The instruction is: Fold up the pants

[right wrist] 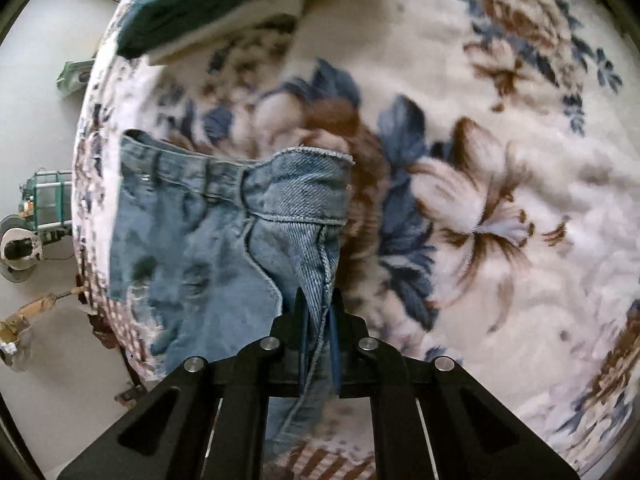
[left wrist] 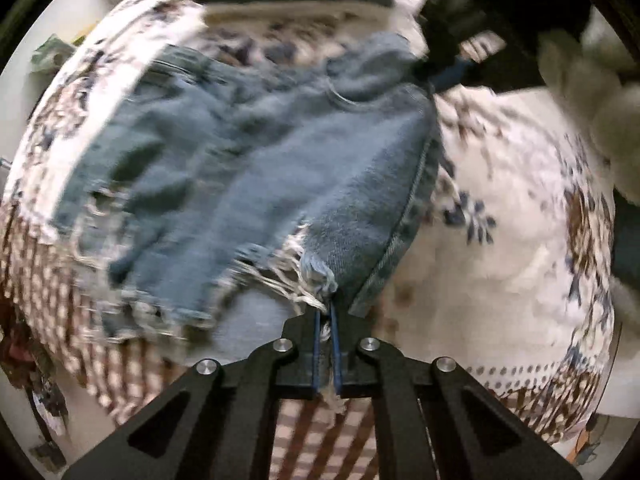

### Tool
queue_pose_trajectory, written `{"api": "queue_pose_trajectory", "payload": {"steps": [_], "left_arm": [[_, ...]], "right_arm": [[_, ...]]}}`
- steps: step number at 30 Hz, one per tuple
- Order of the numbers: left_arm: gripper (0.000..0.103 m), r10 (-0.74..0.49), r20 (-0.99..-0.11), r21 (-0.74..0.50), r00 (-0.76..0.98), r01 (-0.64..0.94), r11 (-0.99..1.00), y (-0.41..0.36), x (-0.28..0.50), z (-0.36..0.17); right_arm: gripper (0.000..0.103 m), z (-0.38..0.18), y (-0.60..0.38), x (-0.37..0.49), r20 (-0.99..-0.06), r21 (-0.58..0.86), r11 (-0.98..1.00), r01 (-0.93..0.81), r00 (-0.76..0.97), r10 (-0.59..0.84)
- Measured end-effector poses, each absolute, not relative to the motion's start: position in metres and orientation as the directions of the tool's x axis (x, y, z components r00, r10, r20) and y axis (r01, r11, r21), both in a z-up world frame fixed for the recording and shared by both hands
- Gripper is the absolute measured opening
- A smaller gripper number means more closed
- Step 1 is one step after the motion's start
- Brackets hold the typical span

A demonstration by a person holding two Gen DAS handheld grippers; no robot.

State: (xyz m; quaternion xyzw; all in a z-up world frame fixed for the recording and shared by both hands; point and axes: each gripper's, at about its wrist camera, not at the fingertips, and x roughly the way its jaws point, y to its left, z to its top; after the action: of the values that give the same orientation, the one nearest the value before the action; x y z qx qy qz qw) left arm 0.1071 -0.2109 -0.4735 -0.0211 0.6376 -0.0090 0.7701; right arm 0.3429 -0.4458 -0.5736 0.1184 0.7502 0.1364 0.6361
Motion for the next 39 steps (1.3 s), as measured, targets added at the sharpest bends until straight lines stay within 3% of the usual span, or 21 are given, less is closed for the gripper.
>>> {"api": "queue_pose_trajectory", "payload": {"steps": [10, 17, 31, 35, 37, 38, 39], "left_arm": [[0.002, 0.014, -0.954, -0.026, 0.3, -0.13, 0.991, -0.14, 0.163, -0.442], [0.003, 0.007, -0.96, -0.054, 0.279, -0.21, 0.976, -0.057, 0.173, -0.446], [0.0, 0.068, -0.989, 0.011, 0.129, -0.398, 0.917, 0.096, 0.183, -0.533], [0.002, 0.015, -0.993, -0.037, 0.113, -0.447, 0.894, 0.121, 0.181, -0.543], [0.003, -0.057, -0.991, -0.11, 0.122, -0.487, 0.867, 0.132, 0.178, -0.543], [0.006, -0.112, -0.985, -0.162, 0.128, -0.515, 0.842, 0.137, 0.175, -0.543], [0.01, -0.161, -0.977, -0.212, 0.141, -0.53, 0.821, 0.139, 0.174, -0.542]], "right_arm": [[0.008, -0.493, -0.384, 0.363, -0.933, 0.356, 0.932, -0.07, -0.081, 0.351], [0.008, -0.478, -0.289, 0.383, -0.937, 0.348, 0.928, -0.132, -0.074, 0.341], [0.009, -0.583, -0.086, 0.413, -0.972, 0.199, 0.939, -0.279, -0.18, 0.152], [0.009, -0.607, -0.066, 0.419, -0.972, 0.162, 0.956, -0.245, -0.204, 0.113], [0.013, -0.613, -0.062, 0.423, -0.969, 0.154, 0.961, -0.229, -0.226, 0.101], [0.021, -0.616, -0.061, 0.424, -0.96, 0.174, 0.96, -0.218, -0.256, 0.116], [0.041, -0.618, -0.061, 0.425, -0.947, 0.206, 0.957, -0.205, -0.287, 0.143]]}}
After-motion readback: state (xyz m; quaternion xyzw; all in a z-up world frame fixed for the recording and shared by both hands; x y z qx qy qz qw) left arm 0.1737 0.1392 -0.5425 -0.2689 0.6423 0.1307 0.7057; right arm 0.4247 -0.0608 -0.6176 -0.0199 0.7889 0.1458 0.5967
